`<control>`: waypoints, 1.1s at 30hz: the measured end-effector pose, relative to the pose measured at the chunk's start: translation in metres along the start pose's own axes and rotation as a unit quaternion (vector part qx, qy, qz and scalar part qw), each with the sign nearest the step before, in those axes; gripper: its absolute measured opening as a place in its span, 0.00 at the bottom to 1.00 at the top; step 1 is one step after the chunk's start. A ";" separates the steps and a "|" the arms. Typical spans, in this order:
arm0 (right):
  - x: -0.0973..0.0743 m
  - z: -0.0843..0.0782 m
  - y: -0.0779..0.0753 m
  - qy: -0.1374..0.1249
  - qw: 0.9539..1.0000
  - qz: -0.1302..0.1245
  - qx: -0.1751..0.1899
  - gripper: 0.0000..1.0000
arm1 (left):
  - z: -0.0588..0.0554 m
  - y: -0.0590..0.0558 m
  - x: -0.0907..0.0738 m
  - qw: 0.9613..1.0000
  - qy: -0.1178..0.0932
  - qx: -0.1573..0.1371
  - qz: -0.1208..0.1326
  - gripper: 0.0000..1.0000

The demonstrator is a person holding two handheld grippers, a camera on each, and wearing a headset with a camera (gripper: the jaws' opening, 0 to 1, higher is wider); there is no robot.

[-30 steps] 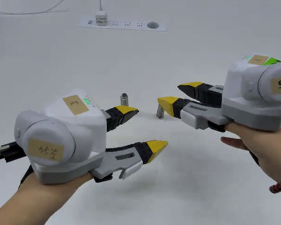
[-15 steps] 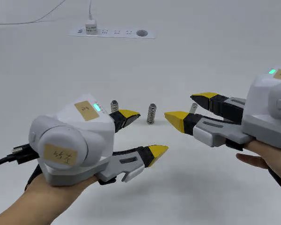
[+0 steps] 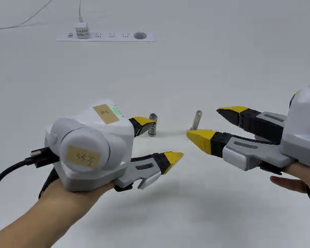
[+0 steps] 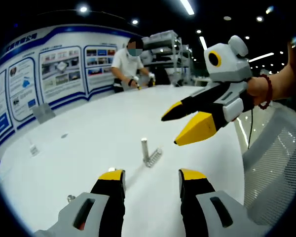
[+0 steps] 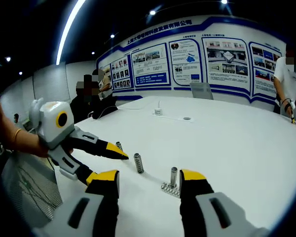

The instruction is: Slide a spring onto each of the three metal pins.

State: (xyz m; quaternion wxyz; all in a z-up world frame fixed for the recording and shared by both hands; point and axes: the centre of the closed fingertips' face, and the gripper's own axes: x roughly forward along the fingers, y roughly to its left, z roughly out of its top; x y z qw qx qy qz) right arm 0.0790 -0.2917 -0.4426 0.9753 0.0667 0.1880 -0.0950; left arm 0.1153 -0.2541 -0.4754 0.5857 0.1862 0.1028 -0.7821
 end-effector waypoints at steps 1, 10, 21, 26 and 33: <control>-0.001 -0.001 -0.001 0.000 1.000 0.000 0.001 0.51 | 0.000 0.000 0.002 1.000 0.001 0.001 0.000 0.44; -0.012 -0.005 -0.008 -0.002 1.000 0.003 0.008 0.54 | 0.001 -0.001 0.021 1.000 0.004 0.003 -0.006 0.39; -0.022 -0.012 -0.008 0.004 1.000 0.013 0.005 0.55 | 0.002 -0.003 0.042 1.000 0.008 0.007 -0.017 0.33; -0.024 -0.019 -0.010 0.008 1.000 0.013 0.003 0.55 | 0.000 -0.003 0.053 1.000 0.014 0.006 -0.021 0.30; -0.026 -0.023 -0.012 0.014 1.000 0.014 -0.012 0.56 | -0.005 -0.002 0.064 0.999 0.021 -0.003 -0.026 0.28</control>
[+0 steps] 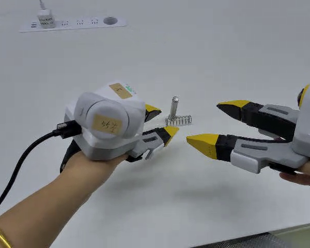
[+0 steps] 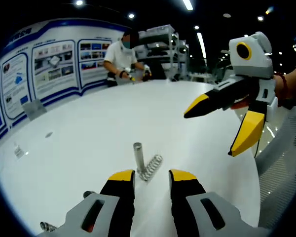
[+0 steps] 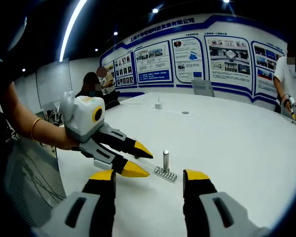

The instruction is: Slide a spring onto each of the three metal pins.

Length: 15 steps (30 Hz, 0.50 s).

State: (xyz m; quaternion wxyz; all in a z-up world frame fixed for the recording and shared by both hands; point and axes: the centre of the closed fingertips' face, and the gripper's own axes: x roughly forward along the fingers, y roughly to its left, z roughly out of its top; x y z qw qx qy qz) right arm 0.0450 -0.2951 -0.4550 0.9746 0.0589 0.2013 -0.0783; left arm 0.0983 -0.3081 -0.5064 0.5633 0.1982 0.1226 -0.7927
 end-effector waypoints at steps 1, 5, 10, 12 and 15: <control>0.000 0.000 0.000 0.000 1.000 0.001 -0.002 0.56 | -0.001 0.000 0.002 1.000 0.003 0.000 0.001 0.28; -0.001 0.000 0.001 -0.002 1.000 0.005 -0.003 0.58 | -0.005 0.002 0.007 1.000 0.012 0.004 0.001 0.26; -0.002 -0.004 0.002 0.006 1.000 0.005 -0.010 0.59 | -0.010 0.000 0.012 1.000 0.021 0.010 -0.006 0.25; -0.002 -0.006 0.000 0.009 1.000 0.002 -0.011 0.59 | -0.012 -0.001 0.015 0.999 0.025 0.020 -0.006 0.25; -0.003 -0.008 -0.001 0.010 1.000 0.001 -0.006 0.59 | -0.014 -0.001 0.018 0.999 0.030 0.025 -0.008 0.25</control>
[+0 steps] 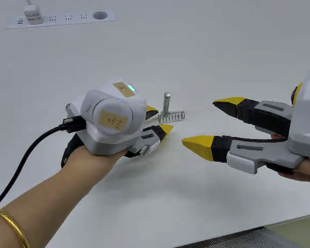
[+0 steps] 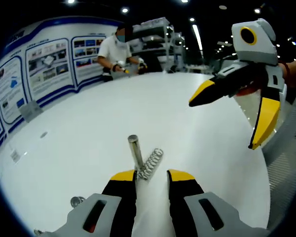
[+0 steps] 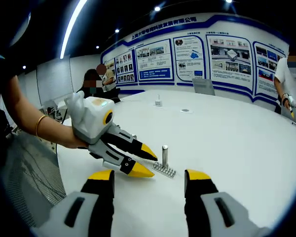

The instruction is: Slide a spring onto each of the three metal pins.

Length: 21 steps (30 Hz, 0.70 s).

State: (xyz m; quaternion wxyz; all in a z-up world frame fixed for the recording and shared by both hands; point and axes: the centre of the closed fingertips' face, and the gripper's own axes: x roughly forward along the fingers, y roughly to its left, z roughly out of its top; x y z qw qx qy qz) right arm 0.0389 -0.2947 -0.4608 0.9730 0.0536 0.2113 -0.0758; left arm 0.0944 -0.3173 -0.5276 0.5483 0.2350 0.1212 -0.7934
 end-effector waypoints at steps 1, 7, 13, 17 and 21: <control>0.000 -0.001 0.000 0.000 1.000 -0.001 0.000 0.59 | -0.001 0.000 0.001 1.000 0.001 0.002 0.000 0.25; -0.001 -0.003 -0.003 0.000 1.000 -0.004 0.005 0.58 | -0.003 0.002 0.006 1.000 0.004 0.004 0.003 0.23; 0.000 -0.002 -0.005 -0.001 1.000 -0.004 0.006 0.58 | -0.007 0.003 0.008 1.000 0.013 -0.002 0.002 0.22; 0.001 -0.003 -0.006 -0.001 1.000 -0.005 0.007 0.57 | -0.007 0.002 0.010 1.000 0.011 -0.003 0.000 0.21; 0.001 -0.004 -0.006 0.000 1.000 -0.004 0.009 0.57 | -0.007 0.003 0.010 1.000 0.011 -0.009 0.001 0.17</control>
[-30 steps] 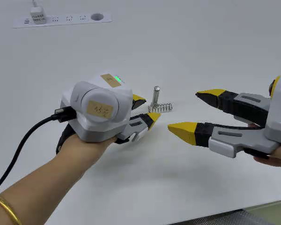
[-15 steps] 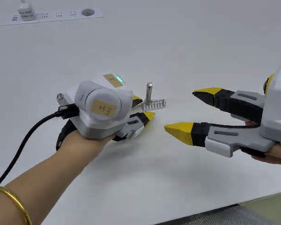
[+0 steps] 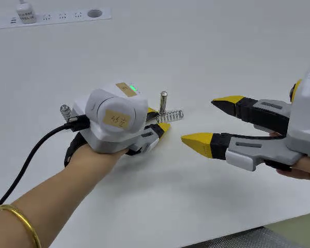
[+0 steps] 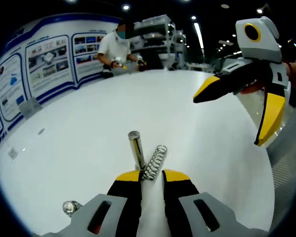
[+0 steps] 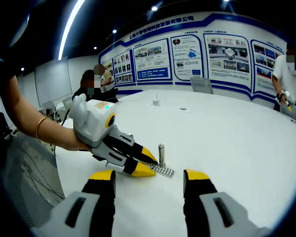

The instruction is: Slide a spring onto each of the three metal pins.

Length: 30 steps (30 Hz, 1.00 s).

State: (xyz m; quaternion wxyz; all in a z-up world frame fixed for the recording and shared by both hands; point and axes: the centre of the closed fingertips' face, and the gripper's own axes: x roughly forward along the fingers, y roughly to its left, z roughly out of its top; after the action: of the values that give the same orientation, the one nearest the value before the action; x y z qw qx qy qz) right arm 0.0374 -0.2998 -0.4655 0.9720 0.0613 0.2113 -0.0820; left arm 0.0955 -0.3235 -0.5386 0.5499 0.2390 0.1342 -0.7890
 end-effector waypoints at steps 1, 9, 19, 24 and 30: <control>0.000 0.000 0.000 0.000 1.000 0.000 0.000 0.57 | 0.000 0.000 0.000 1.000 0.000 -0.003 0.001 0.15; 0.000 -0.002 0.000 -0.003 1.000 -0.002 0.013 0.56 | -0.001 -0.002 0.001 1.000 0.000 -0.005 -0.005 0.10; -0.001 0.003 -0.008 -0.014 0.998 -0.012 0.052 0.56 | -0.004 -0.004 -0.003 0.999 0.006 -0.031 -0.008 0.09; -0.001 0.004 -0.008 -0.012 0.998 -0.014 0.055 0.56 | -0.007 -0.007 -0.011 0.999 0.002 -0.047 -0.010 0.09; 0.001 0.009 -0.008 -0.014 0.998 -0.015 0.059 0.55 | 0.002 -0.008 -0.024 0.997 -0.020 -0.076 -0.010 0.09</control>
State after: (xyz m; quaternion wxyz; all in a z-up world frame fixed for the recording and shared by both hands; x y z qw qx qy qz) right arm 0.0404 -0.3087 -0.4581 0.9684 0.1139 0.1930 -0.1099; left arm 0.0943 -0.3025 -0.5251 0.5613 0.1798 0.1848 -0.7864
